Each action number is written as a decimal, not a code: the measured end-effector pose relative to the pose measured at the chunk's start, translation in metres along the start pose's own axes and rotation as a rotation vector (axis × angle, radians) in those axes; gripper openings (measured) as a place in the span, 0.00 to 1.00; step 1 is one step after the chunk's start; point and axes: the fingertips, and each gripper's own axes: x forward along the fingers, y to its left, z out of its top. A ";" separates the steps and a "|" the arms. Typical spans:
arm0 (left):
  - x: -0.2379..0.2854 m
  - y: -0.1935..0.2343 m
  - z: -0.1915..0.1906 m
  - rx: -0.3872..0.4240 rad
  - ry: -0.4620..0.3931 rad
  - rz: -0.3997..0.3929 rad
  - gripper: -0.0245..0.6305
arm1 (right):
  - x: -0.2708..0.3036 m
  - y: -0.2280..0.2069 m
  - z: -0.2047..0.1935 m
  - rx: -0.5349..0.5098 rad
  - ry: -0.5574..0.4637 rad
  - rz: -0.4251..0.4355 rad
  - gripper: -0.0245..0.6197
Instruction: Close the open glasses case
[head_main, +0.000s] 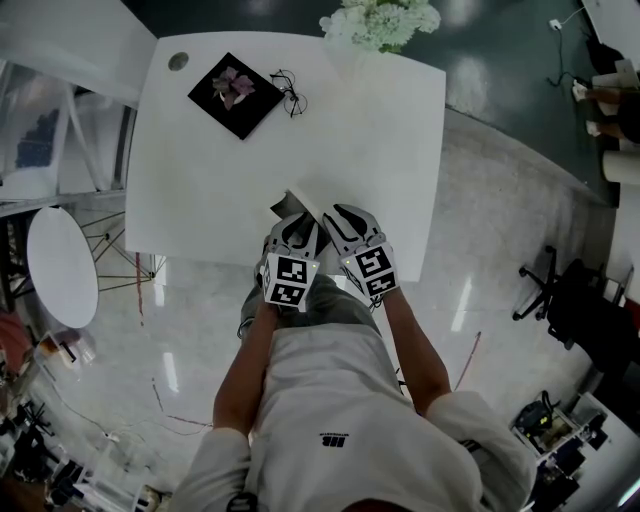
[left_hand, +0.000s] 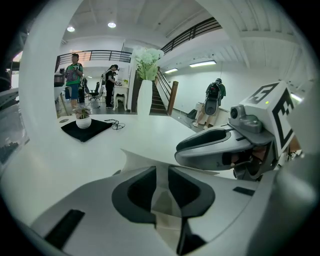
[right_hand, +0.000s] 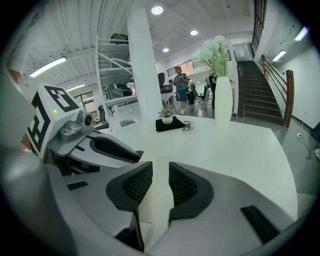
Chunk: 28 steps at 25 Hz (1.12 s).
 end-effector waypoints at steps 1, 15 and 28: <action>-0.001 0.000 -0.001 -0.001 0.000 0.001 0.17 | 0.000 0.001 -0.001 -0.003 -0.001 0.002 0.20; -0.012 0.004 -0.010 -0.009 0.004 0.016 0.17 | 0.002 0.016 -0.002 -0.014 0.004 0.024 0.20; -0.022 0.011 -0.018 -0.016 0.010 0.038 0.17 | 0.004 0.029 -0.004 -0.021 0.010 0.046 0.20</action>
